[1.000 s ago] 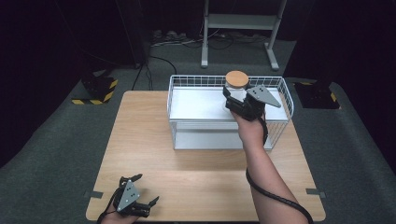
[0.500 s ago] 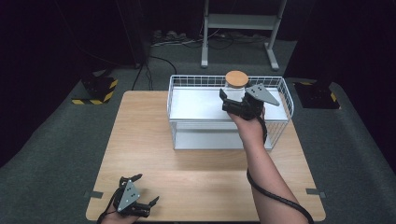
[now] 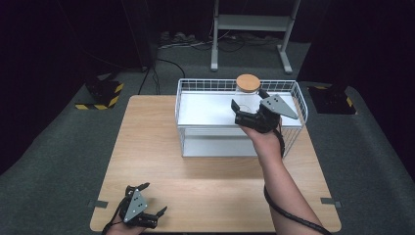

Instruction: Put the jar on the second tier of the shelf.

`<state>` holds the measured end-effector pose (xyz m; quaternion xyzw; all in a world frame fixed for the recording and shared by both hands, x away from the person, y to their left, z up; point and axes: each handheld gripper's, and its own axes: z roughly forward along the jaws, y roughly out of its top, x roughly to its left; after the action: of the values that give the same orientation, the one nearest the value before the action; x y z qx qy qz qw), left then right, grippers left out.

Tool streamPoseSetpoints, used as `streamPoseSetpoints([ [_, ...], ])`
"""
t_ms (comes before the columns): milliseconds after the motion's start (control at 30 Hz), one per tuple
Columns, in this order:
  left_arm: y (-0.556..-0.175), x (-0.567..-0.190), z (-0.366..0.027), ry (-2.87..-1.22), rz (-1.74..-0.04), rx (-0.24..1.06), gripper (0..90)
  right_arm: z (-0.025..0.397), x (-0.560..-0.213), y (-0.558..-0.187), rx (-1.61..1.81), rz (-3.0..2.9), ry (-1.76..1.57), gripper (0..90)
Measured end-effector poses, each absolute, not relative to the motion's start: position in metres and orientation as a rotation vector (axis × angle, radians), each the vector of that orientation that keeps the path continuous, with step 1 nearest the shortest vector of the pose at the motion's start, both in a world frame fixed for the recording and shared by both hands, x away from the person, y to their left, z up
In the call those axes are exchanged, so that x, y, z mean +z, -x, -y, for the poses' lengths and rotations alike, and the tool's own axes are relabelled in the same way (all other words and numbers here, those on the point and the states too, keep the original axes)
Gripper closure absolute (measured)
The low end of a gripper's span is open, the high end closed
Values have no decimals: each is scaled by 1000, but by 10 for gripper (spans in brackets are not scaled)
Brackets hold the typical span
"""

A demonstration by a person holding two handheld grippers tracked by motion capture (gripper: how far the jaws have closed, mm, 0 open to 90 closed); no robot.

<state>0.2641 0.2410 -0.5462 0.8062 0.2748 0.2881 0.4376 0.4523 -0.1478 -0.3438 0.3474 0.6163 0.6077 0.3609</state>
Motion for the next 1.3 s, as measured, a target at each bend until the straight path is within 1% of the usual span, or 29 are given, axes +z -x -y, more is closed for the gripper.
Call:
streamPoseSetpoints([
  [333,-264,-546,-240,-2006,-686,725,4,160,-358,-434,1553,-1601,-902,0],
  [700,-264,-546,-240,-2009,-685,723,6,175,-360,-409,1536,-1611,-866,0],
  [967,-264,-546,-240,-2014,-682,725,6,177,-366,-398,1525,-1640,-853,0],
  [1300,-264,-546,-240,-2013,-681,725,5,172,-397,-387,1467,-1716,-837,0],
])
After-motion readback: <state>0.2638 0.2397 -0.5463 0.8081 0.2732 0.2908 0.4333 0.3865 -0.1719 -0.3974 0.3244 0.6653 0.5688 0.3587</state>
